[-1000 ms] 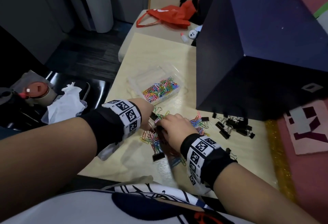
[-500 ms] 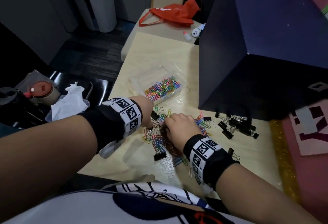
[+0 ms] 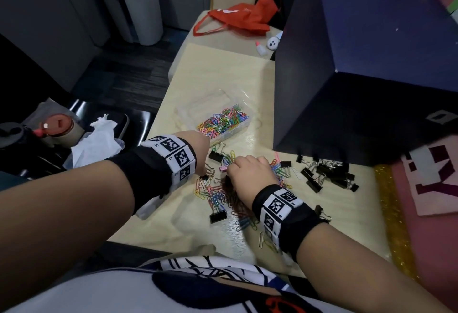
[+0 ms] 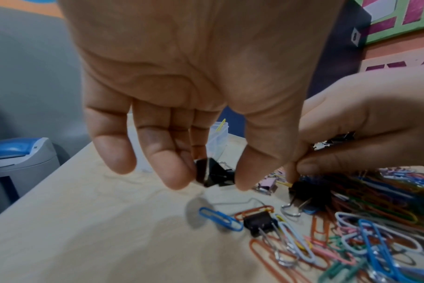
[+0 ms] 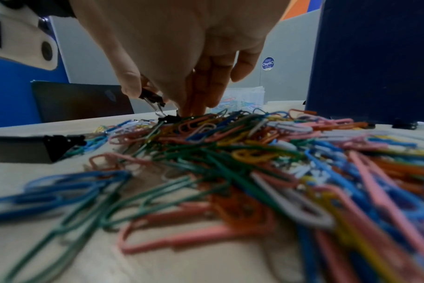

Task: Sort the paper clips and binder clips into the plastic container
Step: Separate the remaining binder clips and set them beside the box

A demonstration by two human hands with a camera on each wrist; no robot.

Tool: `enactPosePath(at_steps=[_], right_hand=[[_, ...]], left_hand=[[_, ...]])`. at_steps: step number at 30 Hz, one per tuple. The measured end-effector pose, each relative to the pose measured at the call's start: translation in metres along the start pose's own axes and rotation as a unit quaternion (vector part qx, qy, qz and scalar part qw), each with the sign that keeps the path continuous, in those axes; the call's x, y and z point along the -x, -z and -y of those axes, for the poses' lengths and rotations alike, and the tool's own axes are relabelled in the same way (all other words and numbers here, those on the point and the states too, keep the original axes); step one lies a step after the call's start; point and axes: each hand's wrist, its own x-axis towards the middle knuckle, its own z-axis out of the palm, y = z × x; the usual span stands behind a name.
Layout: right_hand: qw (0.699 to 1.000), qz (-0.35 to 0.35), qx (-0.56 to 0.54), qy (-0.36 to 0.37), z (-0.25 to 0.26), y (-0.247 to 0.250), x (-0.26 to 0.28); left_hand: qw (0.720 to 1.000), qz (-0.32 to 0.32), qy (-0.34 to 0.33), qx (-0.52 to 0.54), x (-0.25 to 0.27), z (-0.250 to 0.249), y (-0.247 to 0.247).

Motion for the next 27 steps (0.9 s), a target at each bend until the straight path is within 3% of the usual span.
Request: enactPosePath(at_steps=[11,14,20,27], right_hand=[[1.000,0.007,-0.025,-0.002,0.004,-0.004,-0.005],[0.997,-0.023,-0.078,-0.010,0.005,-0.004,-0.001],[0.972,-0.061,-0.189,-0.128,-0.016,0.000,0.025],[0.949,-0.088,-0.184,-0.240,-0.062,-0.009,0.067]], left_hand=[[1.000,0.009,0.013,-0.008,0.004,0.001,0.000],[1.000,0.009,0.002,-0.012,0.004,0.002,-0.001],[0.997,0.024,-0.066,-0.030,-0.002,-0.017,0.003],[0.991,0.007,-0.133,-0.011,-0.015,-0.064,0.021]])
